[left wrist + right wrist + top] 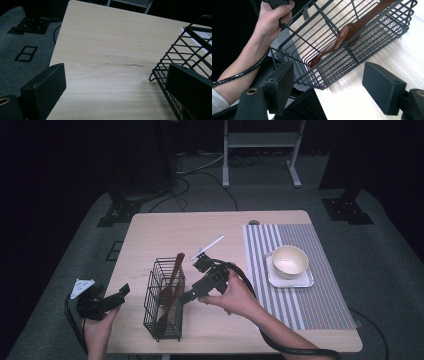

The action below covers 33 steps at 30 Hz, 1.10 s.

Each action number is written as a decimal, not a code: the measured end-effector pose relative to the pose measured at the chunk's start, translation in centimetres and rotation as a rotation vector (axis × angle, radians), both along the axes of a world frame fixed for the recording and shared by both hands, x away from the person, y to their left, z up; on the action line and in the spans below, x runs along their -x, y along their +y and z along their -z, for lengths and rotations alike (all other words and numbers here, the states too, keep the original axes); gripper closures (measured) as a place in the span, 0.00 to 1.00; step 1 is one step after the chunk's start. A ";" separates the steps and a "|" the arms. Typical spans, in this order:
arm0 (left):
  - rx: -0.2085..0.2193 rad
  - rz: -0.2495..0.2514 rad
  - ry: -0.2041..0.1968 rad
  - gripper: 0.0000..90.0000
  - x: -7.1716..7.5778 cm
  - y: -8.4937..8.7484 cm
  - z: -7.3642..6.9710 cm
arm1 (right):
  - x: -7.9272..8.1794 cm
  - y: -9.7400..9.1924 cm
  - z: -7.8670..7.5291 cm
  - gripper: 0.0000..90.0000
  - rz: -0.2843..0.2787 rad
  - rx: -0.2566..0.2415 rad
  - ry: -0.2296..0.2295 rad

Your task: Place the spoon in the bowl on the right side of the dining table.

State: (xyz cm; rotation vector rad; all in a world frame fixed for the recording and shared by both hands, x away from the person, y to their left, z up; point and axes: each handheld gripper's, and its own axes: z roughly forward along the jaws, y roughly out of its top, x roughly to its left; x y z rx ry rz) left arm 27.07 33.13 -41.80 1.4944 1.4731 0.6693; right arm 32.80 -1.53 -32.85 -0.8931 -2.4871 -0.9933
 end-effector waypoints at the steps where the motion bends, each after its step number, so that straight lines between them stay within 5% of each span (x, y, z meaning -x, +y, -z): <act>1: 0.000 0.000 0.000 0.03 0.0 0.0 0.0 | 0.0 0.0 0.0 0.27 0.000 0.000 0.000; 15: 0.003 -0.001 -0.001 0.03 0.0 0.0 0.0 | -0.6 1.5 -0.1 0.28 -0.006 0.023 -0.003; 33: 0.008 -0.006 -0.004 0.03 0.0 0.1 0.0 | -1.7 2.7 0.1 0.63 0.031 0.031 -0.002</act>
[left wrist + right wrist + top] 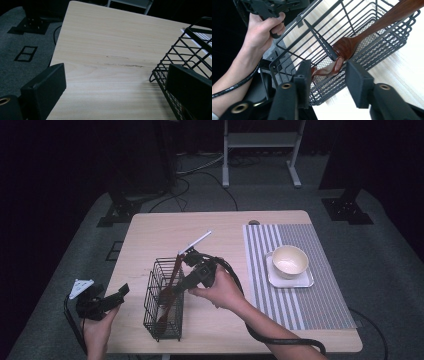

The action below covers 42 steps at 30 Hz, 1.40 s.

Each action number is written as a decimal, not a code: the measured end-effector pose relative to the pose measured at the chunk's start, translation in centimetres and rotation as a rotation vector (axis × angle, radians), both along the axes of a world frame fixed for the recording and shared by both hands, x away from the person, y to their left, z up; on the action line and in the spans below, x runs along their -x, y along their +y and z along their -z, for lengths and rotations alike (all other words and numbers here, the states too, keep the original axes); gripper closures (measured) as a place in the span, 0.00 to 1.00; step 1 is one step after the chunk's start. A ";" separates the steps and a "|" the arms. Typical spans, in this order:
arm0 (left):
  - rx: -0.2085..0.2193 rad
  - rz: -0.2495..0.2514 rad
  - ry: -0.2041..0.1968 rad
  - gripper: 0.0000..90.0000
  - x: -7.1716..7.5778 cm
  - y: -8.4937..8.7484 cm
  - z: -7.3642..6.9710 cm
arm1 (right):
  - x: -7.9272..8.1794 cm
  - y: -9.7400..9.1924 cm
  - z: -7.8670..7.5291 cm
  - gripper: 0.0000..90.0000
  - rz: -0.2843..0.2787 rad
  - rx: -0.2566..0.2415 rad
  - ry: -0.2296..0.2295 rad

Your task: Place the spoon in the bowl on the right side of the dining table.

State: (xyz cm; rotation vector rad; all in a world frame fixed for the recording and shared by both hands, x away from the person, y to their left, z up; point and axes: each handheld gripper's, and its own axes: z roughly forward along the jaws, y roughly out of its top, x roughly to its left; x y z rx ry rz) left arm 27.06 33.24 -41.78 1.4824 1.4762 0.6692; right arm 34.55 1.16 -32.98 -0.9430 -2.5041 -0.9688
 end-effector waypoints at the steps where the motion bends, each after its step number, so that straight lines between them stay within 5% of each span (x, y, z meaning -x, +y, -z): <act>1: 0.001 0.000 -0.001 0.03 0.0 0.0 0.0 | -0.1 0.0 0.1 0.65 0.003 0.001 0.001; 15: -0.002 0.003 0.002 0.03 0.0 0.0 0.0 | -0.1 -0.2 -0.1 0.91 0.003 -0.015 -0.017; 42: -0.006 -0.001 0.000 0.03 0.1 0.1 -0.1 | 0.1 -1.6 -1.8 0.93 0.007 -0.071 -0.006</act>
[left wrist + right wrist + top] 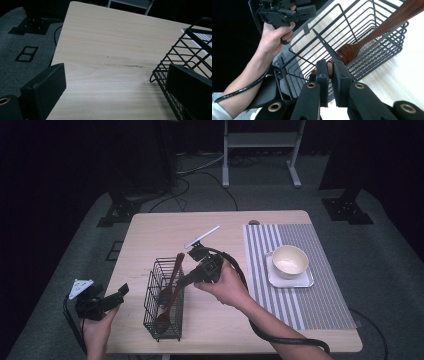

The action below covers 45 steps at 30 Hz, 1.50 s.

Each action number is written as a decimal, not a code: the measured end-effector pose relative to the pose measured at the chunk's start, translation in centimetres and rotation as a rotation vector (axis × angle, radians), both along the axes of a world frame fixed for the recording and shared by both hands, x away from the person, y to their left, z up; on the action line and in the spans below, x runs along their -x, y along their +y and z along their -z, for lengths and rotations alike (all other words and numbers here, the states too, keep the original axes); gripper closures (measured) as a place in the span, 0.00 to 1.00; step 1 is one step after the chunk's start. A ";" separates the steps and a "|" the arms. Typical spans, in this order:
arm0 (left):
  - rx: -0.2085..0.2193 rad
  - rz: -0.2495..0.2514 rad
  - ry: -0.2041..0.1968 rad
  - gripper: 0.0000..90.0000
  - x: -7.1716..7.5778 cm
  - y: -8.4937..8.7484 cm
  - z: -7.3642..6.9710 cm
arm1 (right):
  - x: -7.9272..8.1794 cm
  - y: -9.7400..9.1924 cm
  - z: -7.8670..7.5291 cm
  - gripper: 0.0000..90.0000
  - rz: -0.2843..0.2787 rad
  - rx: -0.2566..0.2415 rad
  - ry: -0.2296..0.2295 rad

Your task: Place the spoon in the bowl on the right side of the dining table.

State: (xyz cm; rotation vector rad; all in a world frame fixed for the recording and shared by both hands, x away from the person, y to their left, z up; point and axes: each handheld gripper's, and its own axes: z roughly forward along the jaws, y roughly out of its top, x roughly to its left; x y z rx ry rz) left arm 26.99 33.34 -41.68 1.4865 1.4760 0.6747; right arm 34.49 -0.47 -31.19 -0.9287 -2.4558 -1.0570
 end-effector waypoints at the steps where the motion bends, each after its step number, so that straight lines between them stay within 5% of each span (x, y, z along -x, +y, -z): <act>1: 0.000 0.000 -0.001 0.03 0.0 0.0 0.0 | 0.0 -0.1 -0.2 0.93 -0.002 -0.002 0.001; 45: 0.001 0.000 0.003 0.03 0.0 -0.1 0.1 | -0.8 -4.1 -4.1 0.93 0.060 -0.116 0.004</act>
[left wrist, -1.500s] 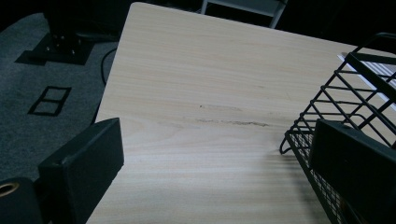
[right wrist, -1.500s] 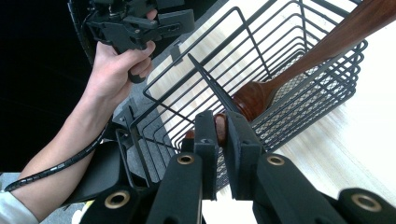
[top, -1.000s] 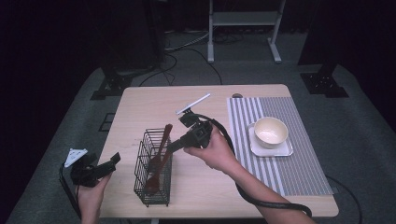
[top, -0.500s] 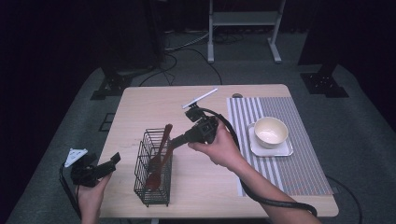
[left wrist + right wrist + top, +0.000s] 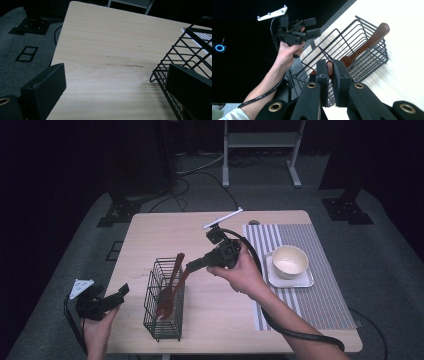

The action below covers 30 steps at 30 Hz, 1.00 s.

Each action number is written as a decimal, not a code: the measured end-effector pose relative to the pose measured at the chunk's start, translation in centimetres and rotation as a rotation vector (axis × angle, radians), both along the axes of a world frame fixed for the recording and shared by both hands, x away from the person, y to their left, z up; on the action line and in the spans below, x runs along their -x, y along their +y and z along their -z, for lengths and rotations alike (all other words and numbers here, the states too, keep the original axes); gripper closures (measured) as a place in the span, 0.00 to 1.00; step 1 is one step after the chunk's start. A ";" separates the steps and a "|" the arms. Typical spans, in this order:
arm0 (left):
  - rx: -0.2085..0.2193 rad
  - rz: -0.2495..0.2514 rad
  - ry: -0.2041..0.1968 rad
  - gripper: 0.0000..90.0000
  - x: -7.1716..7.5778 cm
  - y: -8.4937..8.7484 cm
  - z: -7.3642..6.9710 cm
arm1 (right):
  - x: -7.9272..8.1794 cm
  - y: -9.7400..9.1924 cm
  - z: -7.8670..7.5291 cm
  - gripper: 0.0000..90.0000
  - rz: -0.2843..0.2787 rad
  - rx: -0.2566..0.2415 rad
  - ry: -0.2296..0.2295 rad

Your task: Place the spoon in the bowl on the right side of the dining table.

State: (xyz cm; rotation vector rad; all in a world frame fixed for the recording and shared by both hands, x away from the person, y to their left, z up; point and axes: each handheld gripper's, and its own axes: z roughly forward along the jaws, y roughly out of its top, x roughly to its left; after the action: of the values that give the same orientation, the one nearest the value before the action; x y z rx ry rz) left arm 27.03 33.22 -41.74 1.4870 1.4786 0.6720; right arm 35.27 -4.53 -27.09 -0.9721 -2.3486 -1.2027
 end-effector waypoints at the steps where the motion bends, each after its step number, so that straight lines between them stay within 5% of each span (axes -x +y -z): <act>1: -0.001 0.000 -0.001 0.03 0.0 0.0 0.0 | 0.0 -0.1 -0.1 0.93 0.002 -0.002 0.003; 30: -0.012 0.003 0.005 0.03 0.0 -0.1 0.1 | -0.5 -3.8 -1.1 0.93 0.035 -0.048 0.038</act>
State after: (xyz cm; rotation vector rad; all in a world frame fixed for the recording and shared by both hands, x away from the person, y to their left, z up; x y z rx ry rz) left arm 27.07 33.13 -41.79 1.5011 1.4778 0.6768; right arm 35.82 -8.35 -26.02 -1.0146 -2.2714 -1.2368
